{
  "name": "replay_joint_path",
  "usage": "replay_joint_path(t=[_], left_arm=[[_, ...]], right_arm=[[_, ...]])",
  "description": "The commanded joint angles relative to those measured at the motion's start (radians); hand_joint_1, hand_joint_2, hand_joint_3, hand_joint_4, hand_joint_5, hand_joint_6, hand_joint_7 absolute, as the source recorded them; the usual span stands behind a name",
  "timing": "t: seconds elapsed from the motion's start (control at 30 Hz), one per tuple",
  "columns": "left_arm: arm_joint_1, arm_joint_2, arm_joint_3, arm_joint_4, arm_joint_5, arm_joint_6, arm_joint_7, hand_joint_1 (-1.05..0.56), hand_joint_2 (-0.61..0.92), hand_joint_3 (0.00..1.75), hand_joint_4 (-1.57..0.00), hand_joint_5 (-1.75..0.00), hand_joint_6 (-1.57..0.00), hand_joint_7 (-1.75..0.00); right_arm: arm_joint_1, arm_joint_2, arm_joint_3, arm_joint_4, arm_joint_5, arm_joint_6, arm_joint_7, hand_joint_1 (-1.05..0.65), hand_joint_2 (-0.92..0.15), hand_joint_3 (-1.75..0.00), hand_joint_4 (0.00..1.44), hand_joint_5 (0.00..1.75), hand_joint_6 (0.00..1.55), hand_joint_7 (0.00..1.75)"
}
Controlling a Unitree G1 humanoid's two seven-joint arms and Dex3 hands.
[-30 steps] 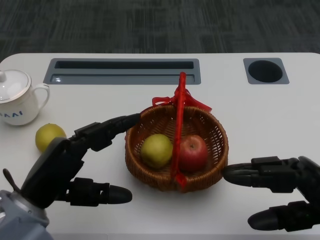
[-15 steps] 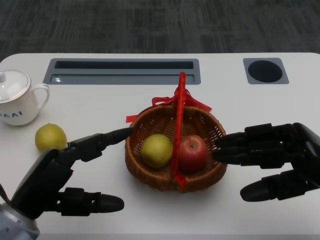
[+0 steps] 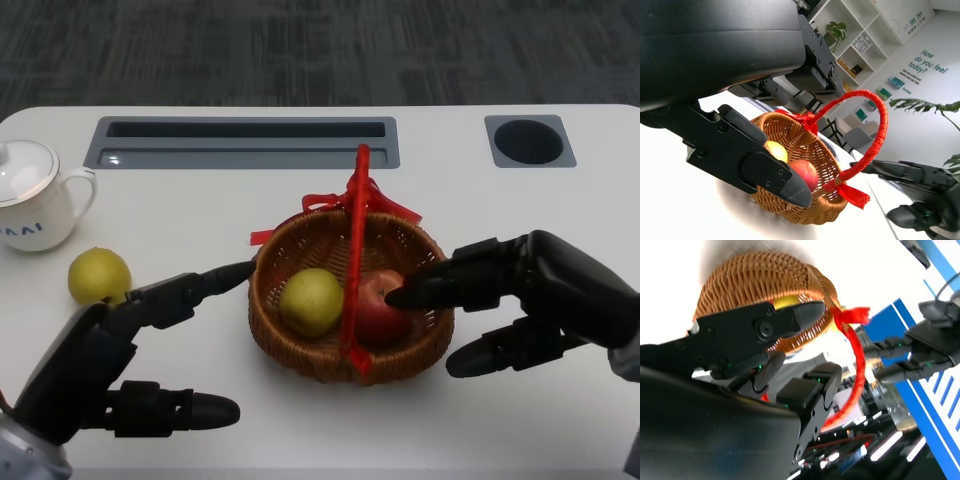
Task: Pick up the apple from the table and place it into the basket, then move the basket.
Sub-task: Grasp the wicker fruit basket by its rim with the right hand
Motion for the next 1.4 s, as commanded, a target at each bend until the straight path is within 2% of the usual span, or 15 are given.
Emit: replay_joint_path(t=[0.03,0.23,0.43,0.73,0.9,1.0,1.1,1.17,1.3,1.4], left_arm=[[-0.001,0.005,0.014,0.005,-0.011,-0.02,-0.004,-0.58,0.71,0.0,-0.57,-0.01,-0.54,-0.01],[-0.001,0.002,0.019,0.001,-0.008,-0.029,0.0,-0.56,0.7,0.0,-0.58,-0.01,-0.55,-0.01],[0.002,0.0,0.022,-0.009,-0.002,-0.029,0.003,-0.55,0.7,0.0,-0.59,-0.01,-0.56,-0.01],[0.009,-0.007,0.034,-0.021,0.016,-0.037,0.017,-0.55,0.69,0.0,-0.6,-0.01,-0.57,-0.01],[0.006,-0.017,0.039,-0.026,0.024,-0.038,0.021,-0.56,0.69,0.0,-0.61,-0.01,-0.58,-0.01],[0.007,-0.024,0.041,-0.035,0.025,-0.034,0.02,-0.56,0.69,0.0,-0.62,-0.01,-0.59,-0.01],[0.016,-0.031,0.046,-0.053,0.035,-0.026,0.024,-0.57,0.7,0.0,-0.62,-0.01,-0.59,-0.01],[0.026,-0.034,0.051,-0.067,0.043,-0.021,0.028,-0.58,0.71,0.01,-0.63,-0.01,-0.59,-0.01],[0.041,-0.038,0.061,-0.088,0.043,-0.022,0.033,-0.56,0.71,0.0,-0.64,-0.01,-0.6,-0.01],[0.049,-0.042,0.065,-0.097,0.039,-0.021,0.034,-0.55,0.71,0.0,-0.65,-0.01,-0.6,-0.01]], right_arm=[[-0.061,-0.009,0.038,0.029,-0.133,0.021,-0.107,-0.6,-0.88,-0.01,0.76,0.0,0.65,0.0],[-0.13,-0.025,0.164,0.052,-0.357,0.087,-0.307,-0.59,-0.85,0.0,0.77,0.01,0.69,0.01],[-0.207,-0.047,0.317,0.116,-0.515,0.146,-0.476,-0.58,-0.82,0.0,0.79,0.01,0.7,0.01],[-0.286,-0.055,0.521,0.203,-0.647,0.239,-0.692,-0.61,-0.85,-0.01,0.86,0.03,0.74,0.01],[-0.326,-0.032,0.637,0.223,-0.705,0.326,-0.765,-0.61,-0.85,0.0,0.92,0.03,0.74,0.01],[-0.353,-0.013,0.699,0.226,-0.735,0.38,-0.808,-0.53,-0.85,-0.01,0.97,0.04,0.78,0.02],[-0.372,-0.003,0.743,0.237,-0.742,0.401,-0.831,-0.38,-0.89,-0.03,1.12,0.1,0.92,0.06],[-0.373,-0.004,0.762,0.239,-0.737,0.403,-0.847,-0.33,-0.87,-0.02,1.21,0.15,0.98,0.06],[-0.353,-0.042,0.777,0.193,-0.712,0.368,-0.845,-0.26,-0.83,-0.01,1.17,0.12,0.98,0.03],[-0.315,-0.094,0.772,0.103,-0.692,0.353,-0.84,-0.26,-0.86,-0.01,1.22,0.16,0.98,0.01]])
